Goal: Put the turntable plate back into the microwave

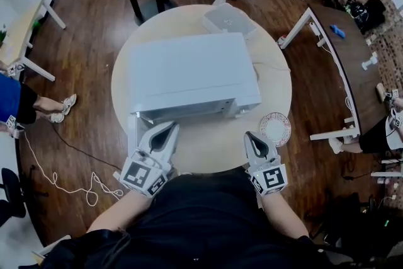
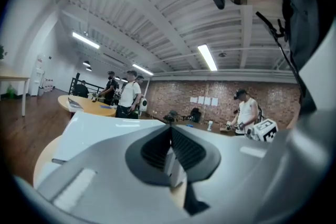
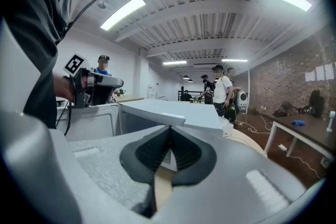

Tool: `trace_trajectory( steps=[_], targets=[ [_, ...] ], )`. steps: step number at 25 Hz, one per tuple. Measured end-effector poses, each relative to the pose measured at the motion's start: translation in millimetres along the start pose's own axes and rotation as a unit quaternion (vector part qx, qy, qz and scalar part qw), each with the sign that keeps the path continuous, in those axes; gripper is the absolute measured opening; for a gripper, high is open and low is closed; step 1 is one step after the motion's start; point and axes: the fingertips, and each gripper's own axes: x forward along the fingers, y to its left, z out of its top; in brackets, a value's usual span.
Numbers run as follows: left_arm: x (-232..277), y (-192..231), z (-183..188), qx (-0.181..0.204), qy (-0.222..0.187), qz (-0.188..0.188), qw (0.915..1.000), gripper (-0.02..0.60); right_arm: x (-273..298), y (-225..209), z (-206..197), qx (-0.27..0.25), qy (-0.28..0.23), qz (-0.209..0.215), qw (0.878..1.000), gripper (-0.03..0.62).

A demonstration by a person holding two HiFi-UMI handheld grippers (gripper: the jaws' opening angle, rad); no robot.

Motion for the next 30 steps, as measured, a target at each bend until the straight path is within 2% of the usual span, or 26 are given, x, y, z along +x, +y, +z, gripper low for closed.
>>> trace_trajectory(
  steps=[2, 6, 10, 13, 15, 18, 20, 21, 22, 26, 30],
  targets=[
    [3, 1, 4, 0.011, -0.001, 0.000, 0.9999, 0.003, -4, -2, -3, 0.002, -0.003, -0.002, 1.000, 0.002],
    [11, 8, 9, 0.025, -0.003, 0.025, 0.9994, 0.003, -14, -15, -11, 0.022, -0.001, -0.005, 1.000, 0.002],
    [21, 9, 25, 0.044, -0.003, 0.031, 0.9985, 0.003, -22, -48, -27, 0.085, 0.002, -0.019, 0.996, 0.002],
    [25, 7, 24, 0.041, 0.006, 0.035, 0.9985, 0.003, -41, -84, -74, 0.137, 0.040, -0.073, 0.987, 0.002],
    [23, 9, 26, 0.042, 0.011, 0.040, 0.9982, 0.003, -53, -104, -111, 0.143, 0.079, -0.106, 0.981, 0.002],
    [21, 14, 26, 0.045, 0.022, 0.051, 0.9974, 0.003, -61, -122, -155, 0.133, 0.123, -0.121, 0.976, 0.002],
    [23, 12, 24, 0.048, 0.028, 0.051, 0.9972, 0.003, -68, -134, -175, 0.160, 0.129, -0.133, 0.970, 0.002],
    [25, 10, 23, 0.050, 0.029, 0.049, 0.9971, 0.003, -73, -142, -183, 0.177, 0.129, -0.142, 0.965, 0.031],
    [27, 7, 23, 0.050, 0.029, 0.047, 0.9972, 0.003, -77, -149, -189, 0.192, 0.130, -0.152, 0.961, 0.109],
    [29, 3, 27, 0.053, 0.026, 0.046, 0.9972, 0.003, -88, -172, -210, 0.201, 0.143, -0.189, 0.950, 0.201],
    [27, 4, 25, 0.056, 0.034, 0.056, 0.9963, 0.003, -103, -198, -224, 0.191, 0.151, -0.245, 0.939, 0.254]
  ],
)
